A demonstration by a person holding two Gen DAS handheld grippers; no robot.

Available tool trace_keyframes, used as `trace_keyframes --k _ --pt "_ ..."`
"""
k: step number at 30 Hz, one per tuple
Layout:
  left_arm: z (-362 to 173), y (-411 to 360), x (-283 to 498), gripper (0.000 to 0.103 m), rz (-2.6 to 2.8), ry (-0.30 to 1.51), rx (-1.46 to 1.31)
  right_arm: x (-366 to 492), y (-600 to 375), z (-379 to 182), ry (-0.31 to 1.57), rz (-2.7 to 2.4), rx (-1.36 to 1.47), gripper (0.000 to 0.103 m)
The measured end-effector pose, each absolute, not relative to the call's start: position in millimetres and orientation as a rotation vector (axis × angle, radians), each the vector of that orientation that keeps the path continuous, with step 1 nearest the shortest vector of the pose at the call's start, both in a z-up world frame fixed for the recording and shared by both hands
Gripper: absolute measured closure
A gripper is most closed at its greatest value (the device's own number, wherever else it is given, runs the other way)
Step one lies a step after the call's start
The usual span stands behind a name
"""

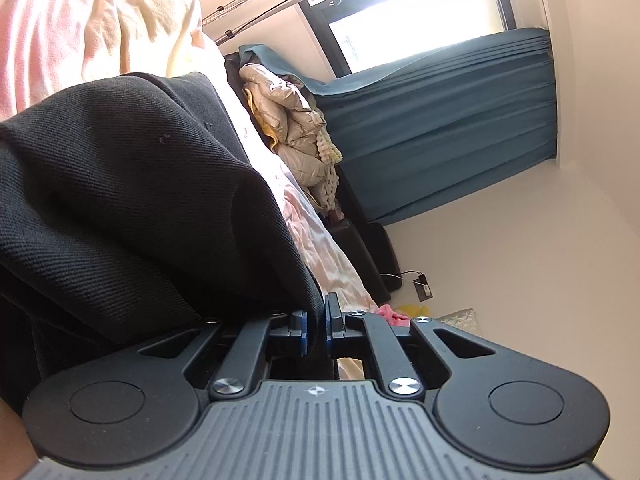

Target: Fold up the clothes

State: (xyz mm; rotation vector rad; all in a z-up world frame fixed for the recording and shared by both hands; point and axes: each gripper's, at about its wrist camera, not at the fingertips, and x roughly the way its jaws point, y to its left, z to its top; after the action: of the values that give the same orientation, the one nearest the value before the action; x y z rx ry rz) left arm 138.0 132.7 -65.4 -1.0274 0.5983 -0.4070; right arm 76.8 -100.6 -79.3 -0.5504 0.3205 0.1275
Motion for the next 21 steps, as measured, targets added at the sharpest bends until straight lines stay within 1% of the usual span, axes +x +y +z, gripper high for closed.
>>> trace_keyframes --k 3,7,9,12,13,14,15,16,17,21 --pt "-68 125 141 0.094 -0.405 0.655 -1.009 77 -121 -87 0.37 0.113 -0.524 0.068" --pt "-68 121 145 0.093 -0.374 0.679 -0.969 83 -139 -100 0.441 0.095 -0.409 0.068" --pt "-73 124 149 0.093 -0.362 0.706 -1.004 84 -143 -103 0.456 0.089 -0.363 0.068" --pt "-81 131 153 0.084 -0.347 0.725 -1.071 80 -138 -105 0.461 0.085 -0.364 0.068" --pt "-85 135 154 0.078 -0.349 0.726 -1.106 80 -137 -105 0.461 0.083 -0.365 0.068" --pt "-90 139 156 0.075 -0.357 0.726 -1.153 79 -136 -104 0.462 0.08 -0.36 0.068" --pt "-96 144 157 0.065 -0.371 0.724 -1.222 78 -135 -104 0.462 0.076 -0.353 0.068" --pt "-104 150 158 0.052 -0.385 0.721 -1.303 77 -135 -103 0.461 0.072 -0.339 0.068" --pt "-110 155 159 0.047 -0.39 0.716 -1.363 76 -135 -104 0.459 0.069 -0.325 0.068" --pt "-120 163 164 0.047 -0.352 0.728 -1.409 72 -136 -105 0.444 0.06 -0.261 0.068"
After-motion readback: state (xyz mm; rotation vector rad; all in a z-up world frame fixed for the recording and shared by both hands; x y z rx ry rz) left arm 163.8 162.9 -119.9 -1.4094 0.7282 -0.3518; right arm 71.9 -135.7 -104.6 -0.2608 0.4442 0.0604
